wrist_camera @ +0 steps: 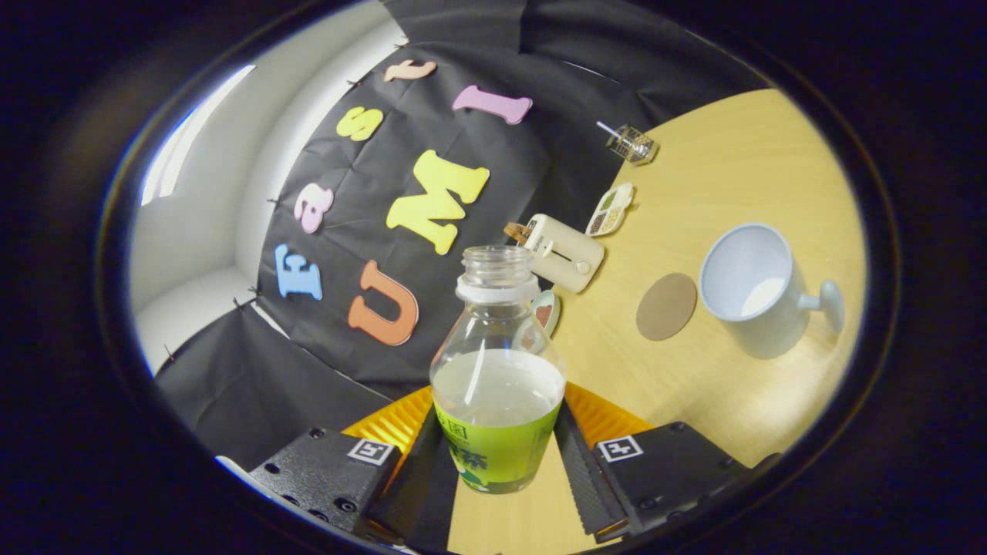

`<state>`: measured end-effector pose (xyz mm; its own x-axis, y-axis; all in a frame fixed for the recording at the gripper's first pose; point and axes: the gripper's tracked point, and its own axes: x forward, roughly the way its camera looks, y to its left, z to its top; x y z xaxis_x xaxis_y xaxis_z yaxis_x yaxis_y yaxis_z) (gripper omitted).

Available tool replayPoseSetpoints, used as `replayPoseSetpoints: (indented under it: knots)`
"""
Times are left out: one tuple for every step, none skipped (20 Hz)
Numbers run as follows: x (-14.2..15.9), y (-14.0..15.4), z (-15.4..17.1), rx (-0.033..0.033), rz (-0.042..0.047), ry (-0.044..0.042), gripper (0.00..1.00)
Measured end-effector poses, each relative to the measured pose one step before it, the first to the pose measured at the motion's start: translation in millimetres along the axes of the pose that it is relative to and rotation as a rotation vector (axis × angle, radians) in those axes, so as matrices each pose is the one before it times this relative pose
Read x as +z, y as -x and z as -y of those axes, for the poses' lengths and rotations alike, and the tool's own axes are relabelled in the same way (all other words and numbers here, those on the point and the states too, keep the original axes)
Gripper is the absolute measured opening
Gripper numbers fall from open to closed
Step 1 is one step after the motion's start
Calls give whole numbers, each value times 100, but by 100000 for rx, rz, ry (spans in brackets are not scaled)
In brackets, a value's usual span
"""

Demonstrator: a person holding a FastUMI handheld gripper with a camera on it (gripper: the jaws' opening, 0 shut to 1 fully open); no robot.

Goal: Take the bottle from table, then pour the juice into the cup, finally place the bottle on the coaster

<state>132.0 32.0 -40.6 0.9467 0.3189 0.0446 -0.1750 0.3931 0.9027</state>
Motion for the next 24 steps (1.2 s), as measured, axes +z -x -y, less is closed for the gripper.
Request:
replayPoseSetpoints:
  knots:
    - [200,24,-259,1246,68,-4686,81]
    - [186,-1,-181,823,-50,-4085,81]
    - [219,64,-285,880,-7,-3374,81]
    - [157,79,-518,1208,-485,-3065,81]
    - [42,-11,-507,1500,-800,-3054,81]
    - [80,-87,-418,1333,-472,-3562,81]
    - [167,-126,-189,1045,-939,-3779,81]
    - [-8,-123,-269,1110,-749,-3524,80]
    - [204,-97,-208,1276,-406,-3740,80]
    - [101,80,-76,1439,-131,-4429,80]
    - [85,185,-38,1311,212,-5124,80]
    - [165,-169,-51,1354,116,-5503,79]
    - [-4,-106,-152,985,-604,-4614,79]
    - [144,-185,-188,1188,-794,-3150,79]
    - [52,120,133,785,-79,-2018,79]
    - [258,345,235,622,-156,-1772,79]
    - [254,140,55,449,34,-2239,79]
    - [269,177,-23,296,142,-2153,79]
    - [244,141,-94,146,-43,-1930,79]
    - [99,78,-205,234,-54,-2152,79]
    - [255,-139,-260,781,-225,-1799,79]
    - [37,-353,-384,134,-440,-957,79]
    - [65,-201,19,-1718,-331,205,79]
    - [256,71,-69,-77,542,273,79]
